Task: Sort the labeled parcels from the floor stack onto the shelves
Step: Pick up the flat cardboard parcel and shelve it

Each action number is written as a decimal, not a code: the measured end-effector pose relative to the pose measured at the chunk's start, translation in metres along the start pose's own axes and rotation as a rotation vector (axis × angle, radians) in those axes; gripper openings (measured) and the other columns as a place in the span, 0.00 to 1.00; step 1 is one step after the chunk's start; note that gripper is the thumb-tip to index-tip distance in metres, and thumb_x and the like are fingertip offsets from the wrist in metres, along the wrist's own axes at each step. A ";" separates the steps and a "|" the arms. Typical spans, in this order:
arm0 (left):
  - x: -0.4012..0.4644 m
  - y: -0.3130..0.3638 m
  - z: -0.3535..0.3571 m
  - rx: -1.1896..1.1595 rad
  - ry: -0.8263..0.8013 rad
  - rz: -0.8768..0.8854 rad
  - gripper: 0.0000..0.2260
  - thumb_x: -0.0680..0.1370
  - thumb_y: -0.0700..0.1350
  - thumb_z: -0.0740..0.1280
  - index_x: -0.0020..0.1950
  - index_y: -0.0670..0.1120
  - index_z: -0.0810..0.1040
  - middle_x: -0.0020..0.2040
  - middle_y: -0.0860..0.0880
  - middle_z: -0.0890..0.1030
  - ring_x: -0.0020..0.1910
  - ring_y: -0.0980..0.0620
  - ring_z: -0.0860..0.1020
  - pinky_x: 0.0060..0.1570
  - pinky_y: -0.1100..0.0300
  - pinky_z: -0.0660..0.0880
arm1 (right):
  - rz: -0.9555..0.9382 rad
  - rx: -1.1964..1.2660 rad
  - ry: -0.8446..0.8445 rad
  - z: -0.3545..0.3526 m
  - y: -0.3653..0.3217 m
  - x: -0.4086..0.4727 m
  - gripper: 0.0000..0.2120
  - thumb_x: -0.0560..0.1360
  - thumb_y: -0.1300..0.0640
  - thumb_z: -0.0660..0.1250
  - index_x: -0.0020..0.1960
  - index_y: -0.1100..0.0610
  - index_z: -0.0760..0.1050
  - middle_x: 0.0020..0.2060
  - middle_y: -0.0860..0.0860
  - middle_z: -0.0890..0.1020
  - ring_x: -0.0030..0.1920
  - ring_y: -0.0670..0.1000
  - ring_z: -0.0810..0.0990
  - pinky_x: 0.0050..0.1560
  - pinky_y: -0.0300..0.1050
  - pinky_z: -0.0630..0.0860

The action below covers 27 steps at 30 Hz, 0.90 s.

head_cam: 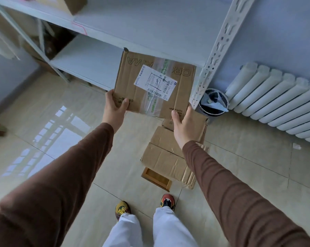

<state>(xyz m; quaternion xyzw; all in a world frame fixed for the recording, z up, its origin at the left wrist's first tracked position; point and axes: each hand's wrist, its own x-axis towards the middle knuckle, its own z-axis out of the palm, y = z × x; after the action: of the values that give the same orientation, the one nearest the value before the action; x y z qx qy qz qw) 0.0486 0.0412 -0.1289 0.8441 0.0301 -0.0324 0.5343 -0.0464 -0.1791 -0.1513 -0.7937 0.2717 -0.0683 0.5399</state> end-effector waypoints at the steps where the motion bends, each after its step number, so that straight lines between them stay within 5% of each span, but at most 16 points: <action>1: -0.001 0.004 -0.023 -0.004 0.035 0.021 0.23 0.82 0.50 0.67 0.73 0.47 0.64 0.61 0.47 0.75 0.54 0.51 0.77 0.59 0.51 0.79 | -0.056 0.024 -0.005 0.009 -0.018 -0.005 0.34 0.84 0.46 0.63 0.82 0.59 0.54 0.74 0.57 0.72 0.71 0.56 0.74 0.61 0.30 0.67; 5: -0.003 0.023 -0.116 -0.050 0.148 0.093 0.23 0.81 0.51 0.68 0.72 0.48 0.64 0.63 0.48 0.74 0.59 0.48 0.76 0.63 0.48 0.77 | -0.212 0.084 -0.056 0.053 -0.092 -0.024 0.35 0.79 0.38 0.63 0.80 0.49 0.55 0.66 0.51 0.78 0.62 0.51 0.80 0.64 0.50 0.78; 11: 0.008 0.056 -0.259 -0.169 0.262 0.206 0.25 0.81 0.46 0.70 0.74 0.46 0.63 0.64 0.48 0.75 0.60 0.52 0.76 0.62 0.59 0.77 | -0.439 0.127 -0.054 0.123 -0.221 -0.054 0.32 0.82 0.44 0.64 0.81 0.47 0.56 0.68 0.49 0.77 0.66 0.49 0.78 0.67 0.45 0.74; 16: 0.023 0.078 -0.366 -0.276 0.321 0.273 0.23 0.80 0.43 0.72 0.70 0.46 0.64 0.63 0.48 0.77 0.51 0.64 0.80 0.56 0.66 0.78 | -0.624 0.185 -0.069 0.172 -0.327 -0.070 0.33 0.78 0.41 0.64 0.80 0.46 0.58 0.68 0.50 0.77 0.65 0.49 0.78 0.69 0.52 0.75; 21: 0.048 0.095 -0.442 -0.335 0.336 0.301 0.32 0.72 0.54 0.78 0.71 0.56 0.65 0.66 0.48 0.77 0.62 0.48 0.80 0.64 0.48 0.79 | -0.772 0.180 -0.078 0.201 -0.413 -0.067 0.34 0.77 0.38 0.64 0.80 0.41 0.57 0.71 0.48 0.75 0.70 0.53 0.74 0.71 0.59 0.72; 27: 0.115 0.124 -0.507 -0.464 0.320 0.334 0.40 0.71 0.59 0.75 0.78 0.65 0.57 0.61 0.42 0.80 0.56 0.45 0.84 0.56 0.41 0.82 | -0.960 0.101 -0.092 0.216 -0.513 -0.040 0.34 0.78 0.42 0.65 0.80 0.41 0.57 0.75 0.48 0.72 0.73 0.53 0.71 0.73 0.60 0.70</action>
<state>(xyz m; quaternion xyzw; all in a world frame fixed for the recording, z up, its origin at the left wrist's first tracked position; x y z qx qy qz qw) 0.1855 0.4483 0.1896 0.6874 -0.0186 0.1967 0.6989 0.1905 0.1565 0.2269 -0.8046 -0.1529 -0.2875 0.4966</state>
